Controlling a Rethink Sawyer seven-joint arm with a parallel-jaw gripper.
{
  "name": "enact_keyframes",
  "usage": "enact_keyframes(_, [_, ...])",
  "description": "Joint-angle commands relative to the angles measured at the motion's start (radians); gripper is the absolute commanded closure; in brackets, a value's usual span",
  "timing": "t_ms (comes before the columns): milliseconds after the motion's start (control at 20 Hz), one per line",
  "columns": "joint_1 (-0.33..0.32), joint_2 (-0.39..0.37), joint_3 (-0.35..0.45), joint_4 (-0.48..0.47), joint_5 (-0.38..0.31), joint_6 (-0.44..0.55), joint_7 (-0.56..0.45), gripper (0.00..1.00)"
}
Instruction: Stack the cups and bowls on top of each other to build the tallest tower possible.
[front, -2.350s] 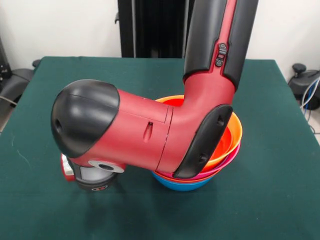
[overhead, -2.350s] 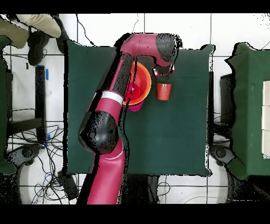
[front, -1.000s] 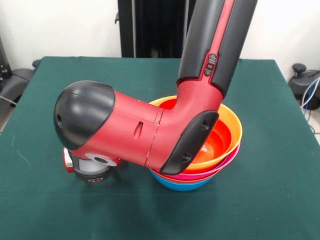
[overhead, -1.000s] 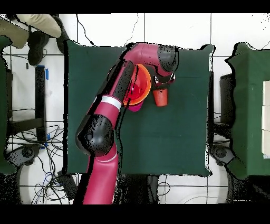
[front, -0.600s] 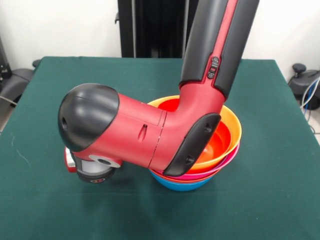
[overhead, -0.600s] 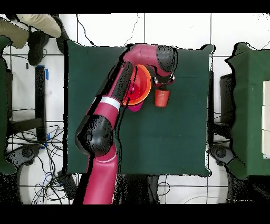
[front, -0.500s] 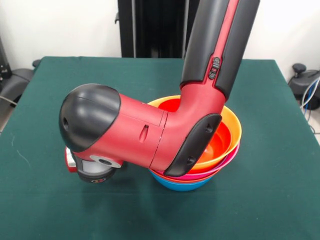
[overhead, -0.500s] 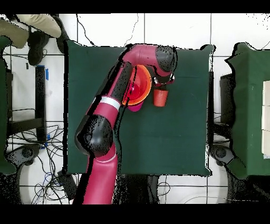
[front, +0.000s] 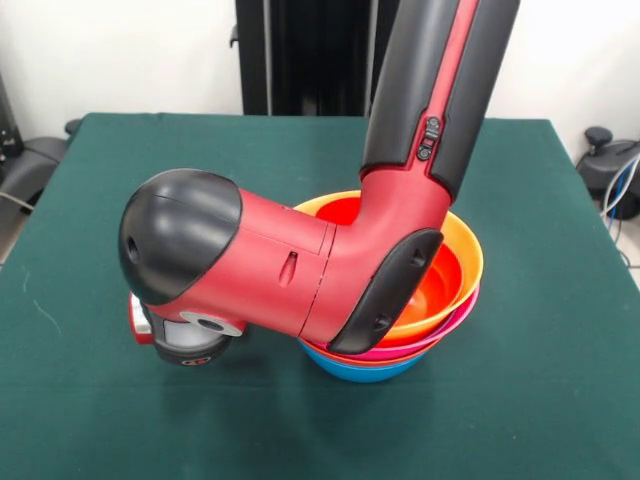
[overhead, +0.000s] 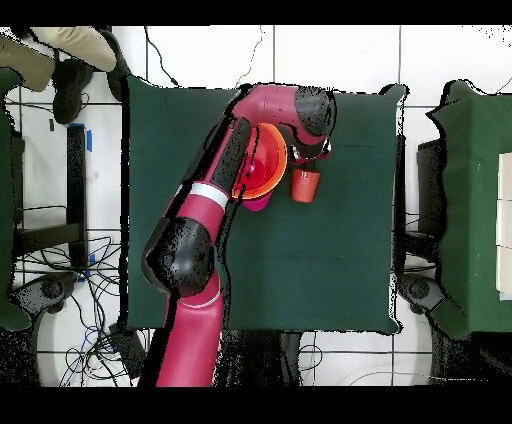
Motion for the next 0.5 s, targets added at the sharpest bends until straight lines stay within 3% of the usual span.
enact_keyframes(50, [-0.030,0.139,0.106,0.048,0.004,0.036,0.049,1.00])
enact_keyframes(300, [0.015,0.146,0.127,0.165,0.018,0.054,0.100,1.00])
enact_keyframes(350, [0.061,0.145,0.163,0.269,0.059,0.106,0.173,1.00])
enact_keyframes(500, [0.114,0.143,0.211,0.386,0.104,0.165,0.244,1.00])
